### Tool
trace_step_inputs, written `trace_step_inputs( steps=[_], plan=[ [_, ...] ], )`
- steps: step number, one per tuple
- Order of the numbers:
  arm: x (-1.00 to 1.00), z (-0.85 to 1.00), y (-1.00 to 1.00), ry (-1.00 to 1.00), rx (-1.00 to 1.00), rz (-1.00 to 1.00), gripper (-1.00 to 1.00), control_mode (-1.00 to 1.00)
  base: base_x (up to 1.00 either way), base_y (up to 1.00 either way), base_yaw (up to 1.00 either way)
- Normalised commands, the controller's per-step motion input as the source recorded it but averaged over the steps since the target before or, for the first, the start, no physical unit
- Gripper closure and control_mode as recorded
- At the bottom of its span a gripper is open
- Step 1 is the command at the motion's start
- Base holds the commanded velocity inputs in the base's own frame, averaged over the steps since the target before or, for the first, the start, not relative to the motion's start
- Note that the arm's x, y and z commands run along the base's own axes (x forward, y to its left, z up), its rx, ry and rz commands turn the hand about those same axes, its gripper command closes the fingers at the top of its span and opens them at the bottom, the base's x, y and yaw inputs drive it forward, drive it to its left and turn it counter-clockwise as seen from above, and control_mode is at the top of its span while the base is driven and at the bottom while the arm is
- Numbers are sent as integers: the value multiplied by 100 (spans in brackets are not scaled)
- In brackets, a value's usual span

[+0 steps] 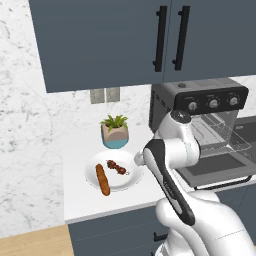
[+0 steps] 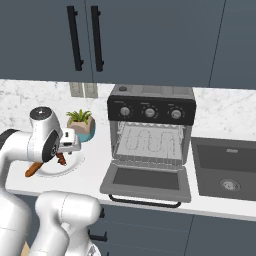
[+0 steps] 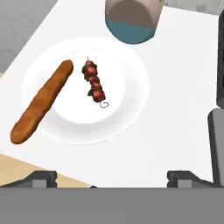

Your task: Pick up the kebab skewer and baguette bread, and place them inside the toaster oven. Close the toaster oven door and start by setting the timer.

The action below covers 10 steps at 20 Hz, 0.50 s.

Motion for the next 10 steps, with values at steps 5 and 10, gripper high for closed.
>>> trace_step_inputs(
  steps=[5,10],
  plan=[
    [45,-13,36,0,0,0,-100,-100,0,0,0],
    [34,-25,43,0,-1,0,-100,-100,0,0,0]
  ],
)
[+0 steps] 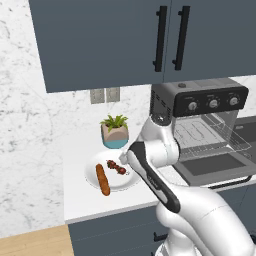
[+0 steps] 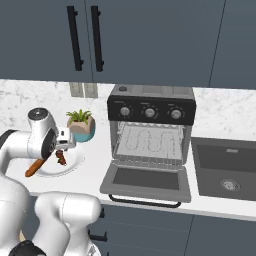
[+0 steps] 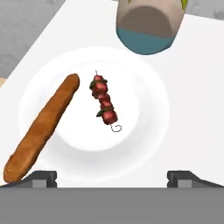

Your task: Pick up the kebab skewer and baguette bread, and place them inside the toaster oven. Close the toaster oven door and start by setting the timer.

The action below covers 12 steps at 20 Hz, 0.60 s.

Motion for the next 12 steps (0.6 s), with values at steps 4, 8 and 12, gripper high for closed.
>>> trace_step_inputs(
  steps=[4,8,12],
  plan=[
    [21,-31,28,0,0,0,-100,-100,0,0,0],
    [30,-39,5,0,0,0,-100,-100,0,0,0],
    [44,-44,9,0,0,0,-100,-100,0,0,0]
  ],
)
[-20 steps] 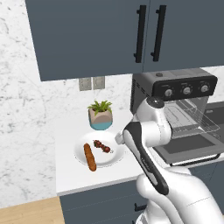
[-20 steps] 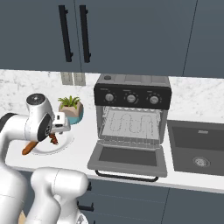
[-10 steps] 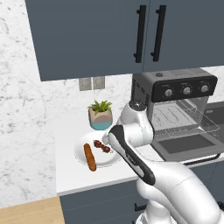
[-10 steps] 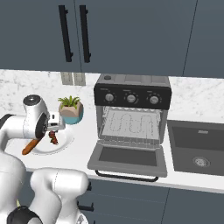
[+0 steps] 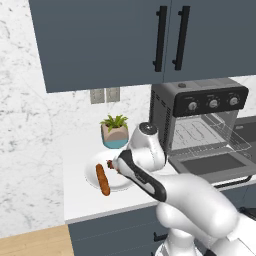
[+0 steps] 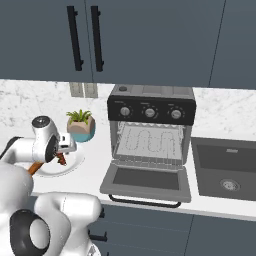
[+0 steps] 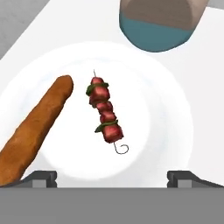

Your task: Pick up the kebab skewer and baguette bread, and place them inside the toaster oven. Close the toaster oven door and start by setting the timer.

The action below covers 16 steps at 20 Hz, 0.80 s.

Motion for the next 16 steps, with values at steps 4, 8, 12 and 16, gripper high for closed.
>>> trace_step_inputs(
  steps=[4,8,12,16],
  plan=[
    [22,-40,5,5,0,0,-100,-100,0,0,0],
    [19,-41,7,6,0,0,-100,-100,0,0,0],
    [28,-27,17,7,0,0,-100,-100,0,0,0],
    [40,-15,25,5,0,0,-100,-100,0,0,0]
  ],
)
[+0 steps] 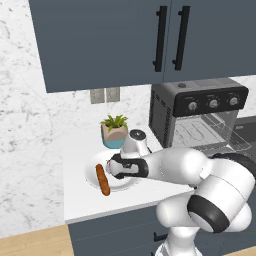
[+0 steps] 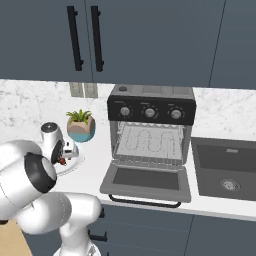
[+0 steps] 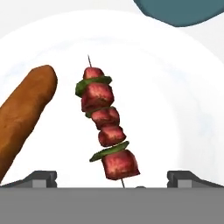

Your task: Pick up the kebab skewer and baguette bread, and place them inside the toaster oven. Close the toaster oven door and start by setting the timer.

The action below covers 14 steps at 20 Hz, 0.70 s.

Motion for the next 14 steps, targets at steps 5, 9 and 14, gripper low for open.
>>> trace_step_inputs(
  steps=[5,9,14],
  plan=[
    [21,-16,6,3,0,0,-100,-100,0,0,0],
    [0,-34,0,1,0,0,-100,-100,0,0,0],
    [0,-29,0,1,0,0,100,-100,0,0,0]
  ],
)
